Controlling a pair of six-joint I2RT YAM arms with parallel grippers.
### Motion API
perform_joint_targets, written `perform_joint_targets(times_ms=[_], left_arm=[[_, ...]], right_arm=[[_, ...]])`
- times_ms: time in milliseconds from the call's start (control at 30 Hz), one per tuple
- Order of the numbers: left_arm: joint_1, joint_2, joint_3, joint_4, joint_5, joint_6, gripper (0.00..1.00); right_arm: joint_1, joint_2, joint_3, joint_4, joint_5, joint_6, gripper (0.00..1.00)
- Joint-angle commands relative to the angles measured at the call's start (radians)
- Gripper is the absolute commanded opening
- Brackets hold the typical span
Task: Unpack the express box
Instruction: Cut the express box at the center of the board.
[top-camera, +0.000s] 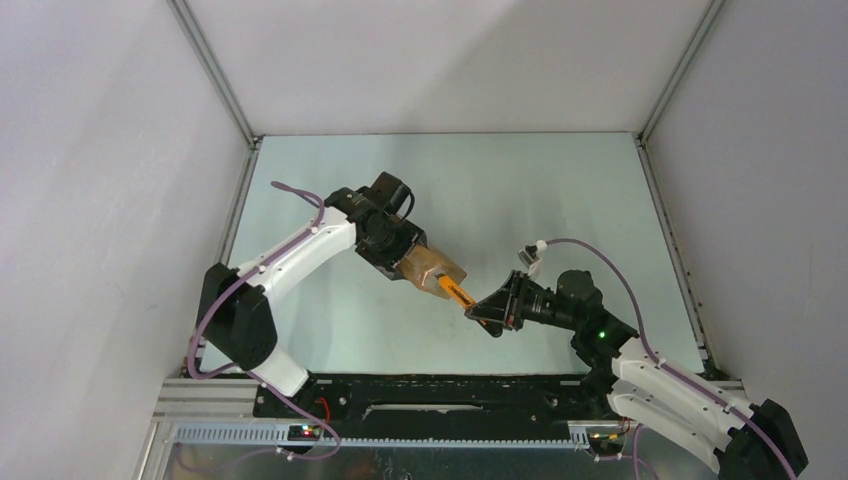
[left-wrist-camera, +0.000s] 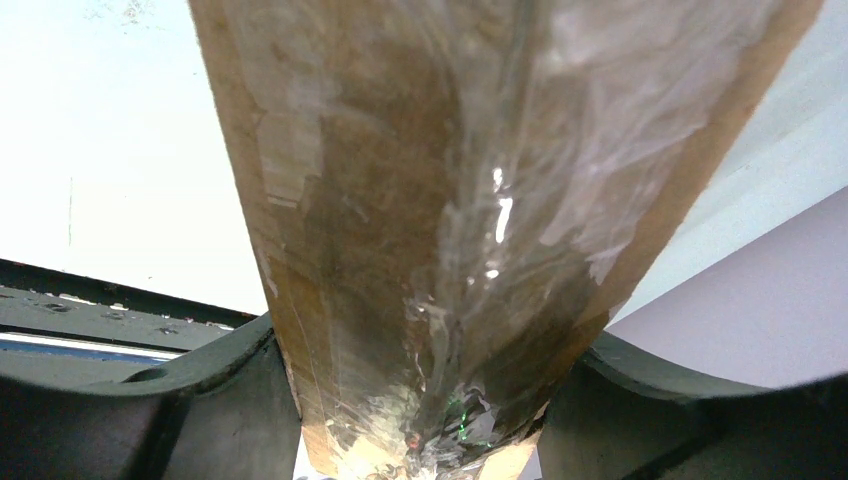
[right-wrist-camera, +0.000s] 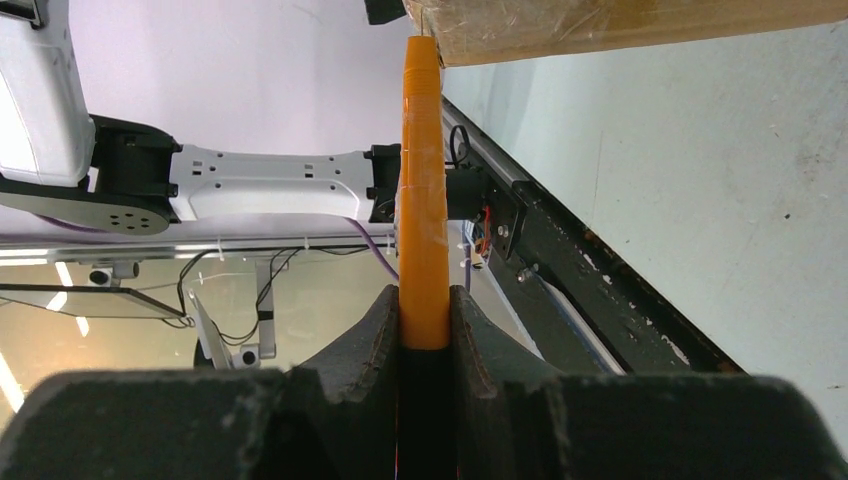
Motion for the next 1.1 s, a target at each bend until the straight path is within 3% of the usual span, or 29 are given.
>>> perform_joint_targets(times_ms=[0,400,1067], left_arm=[[0.001,0.007,0.038,-0.054,0.057,-0.014,0.18],[0.0,0.012,0.042,-0.055,0.061,-0.007,0.18],[0.0,0.01,0.035,-0.055,0.057,-0.012,0.17]], right_arm=[[0.016,0.025,0.055,0.04,0.016,-0.021,0.0],[0.031,0.061,0.056,0.09,0.021,-0.012,0.0],[0.053,0.038,0.071,0.029,0.062,-0.034,0.0]])
